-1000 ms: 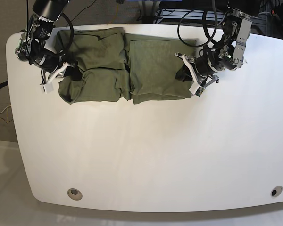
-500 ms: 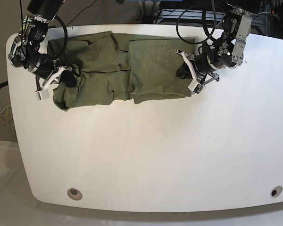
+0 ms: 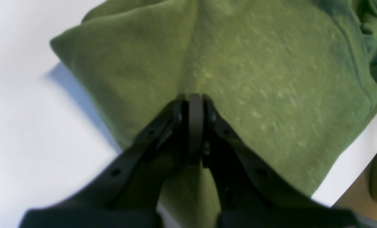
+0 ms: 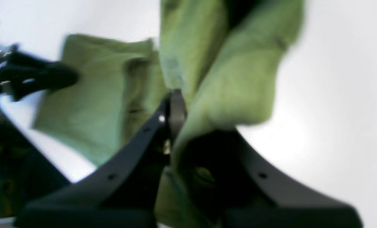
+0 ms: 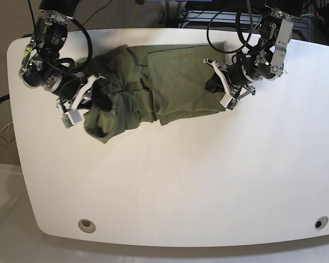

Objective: Fold the T-shirt properly
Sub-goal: 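Lift the gripped end with the right gripper and fold it over the left gripper's end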

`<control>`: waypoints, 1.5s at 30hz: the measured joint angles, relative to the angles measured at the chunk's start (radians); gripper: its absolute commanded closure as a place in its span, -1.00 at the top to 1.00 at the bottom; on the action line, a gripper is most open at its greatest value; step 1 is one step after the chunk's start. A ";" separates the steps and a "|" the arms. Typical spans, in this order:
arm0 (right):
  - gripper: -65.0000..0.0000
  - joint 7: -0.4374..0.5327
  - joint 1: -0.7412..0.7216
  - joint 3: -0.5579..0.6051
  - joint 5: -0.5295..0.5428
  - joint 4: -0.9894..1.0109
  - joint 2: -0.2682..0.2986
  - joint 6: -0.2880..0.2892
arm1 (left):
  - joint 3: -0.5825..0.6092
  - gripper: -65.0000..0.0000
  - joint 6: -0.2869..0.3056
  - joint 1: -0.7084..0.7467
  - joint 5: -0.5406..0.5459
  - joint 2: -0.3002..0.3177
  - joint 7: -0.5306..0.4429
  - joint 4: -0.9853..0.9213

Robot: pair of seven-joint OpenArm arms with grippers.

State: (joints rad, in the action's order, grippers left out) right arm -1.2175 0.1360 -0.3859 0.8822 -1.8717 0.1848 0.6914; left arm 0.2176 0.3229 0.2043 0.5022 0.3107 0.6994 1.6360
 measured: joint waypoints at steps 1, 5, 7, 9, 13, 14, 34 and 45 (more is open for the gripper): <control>-1.00 0.000 0.006 0.013 0.011 -0.017 -0.012 0.001 | 0.000 -1.00 0.000 0.000 0.000 0.000 -0.007 -0.003; -1.00 -0.019 0.025 0.060 0.019 -0.076 -0.048 0.001 | 0.000 -1.00 0.007 0.000 0.008 0.003 -0.014 -0.018; -1.00 -0.018 0.029 0.080 0.018 -0.092 -0.064 0.001 | 0.000 -1.00 0.007 0.000 0.014 0.003 -0.016 -0.022; -1.00 -0.019 0.031 0.104 0.013 -0.103 -0.078 0.000 | 0.000 -1.00 0.008 0.000 0.015 0.004 -0.016 -0.025; -1.00 -0.016 0.043 0.200 0.004 -0.135 -0.111 -0.009 | -0.002 -1.00 0.007 0.000 0.015 0.004 -0.019 -0.025; -1.00 -0.016 0.048 0.219 0.004 -0.142 -0.118 -0.009 | -0.002 -1.00 0.007 0.000 0.015 0.005 -0.019 -0.025; -1.00 0.075 0.044 0.497 -0.039 -0.117 -0.269 -0.031 | -0.006 -1.00 0.008 -0.002 0.018 0.005 -0.016 -0.024; -1.00 0.121 -0.091 0.573 -0.127 0.023 -0.276 -0.146 | -0.003 -1.00 0.006 -0.005 0.018 -0.003 0.008 -0.022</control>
State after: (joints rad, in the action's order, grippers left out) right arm -1.0969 0.0452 0.1871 0.7555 -1.8488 -0.0914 0.5449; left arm 0.2150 0.3286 0.1993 0.5201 0.3077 0.7078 1.6138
